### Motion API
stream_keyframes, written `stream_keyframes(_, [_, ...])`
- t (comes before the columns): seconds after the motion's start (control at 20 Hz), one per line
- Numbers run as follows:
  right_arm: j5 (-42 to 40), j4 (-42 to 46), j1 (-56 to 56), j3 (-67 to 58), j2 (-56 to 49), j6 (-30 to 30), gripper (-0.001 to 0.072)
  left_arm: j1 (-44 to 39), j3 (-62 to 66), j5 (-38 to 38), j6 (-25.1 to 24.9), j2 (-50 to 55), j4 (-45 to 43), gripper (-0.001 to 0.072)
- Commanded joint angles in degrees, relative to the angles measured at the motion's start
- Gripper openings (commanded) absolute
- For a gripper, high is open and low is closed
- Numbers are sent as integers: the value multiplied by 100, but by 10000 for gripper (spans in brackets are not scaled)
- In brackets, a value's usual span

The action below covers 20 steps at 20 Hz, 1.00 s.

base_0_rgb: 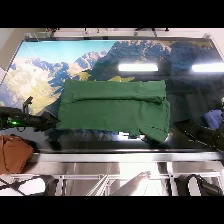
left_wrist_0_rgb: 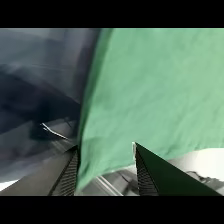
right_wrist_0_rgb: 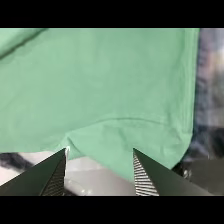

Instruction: Fold the shirts.

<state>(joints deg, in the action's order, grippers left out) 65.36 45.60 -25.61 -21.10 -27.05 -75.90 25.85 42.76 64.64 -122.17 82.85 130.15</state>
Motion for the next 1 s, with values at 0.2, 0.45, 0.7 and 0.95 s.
stream_keyframes(0.2, [92,1309,-2,269,-745,-835,465,-498,-11,-120,-46,7,621,77])
stream_keyframes(0.45, [0,251,0,815,-1917,-66,465,-498,-11,92,-101,7,693,33])
stream_keyframes(0.7, [-374,-1257,0,870,-2811,1220,352,-498,-13,144,-98,7,695,33])
stream_keyframes(0.95, [-219,-2282,0,870,-3410,1954,290,-498,-13,140,-98,7,693,33])
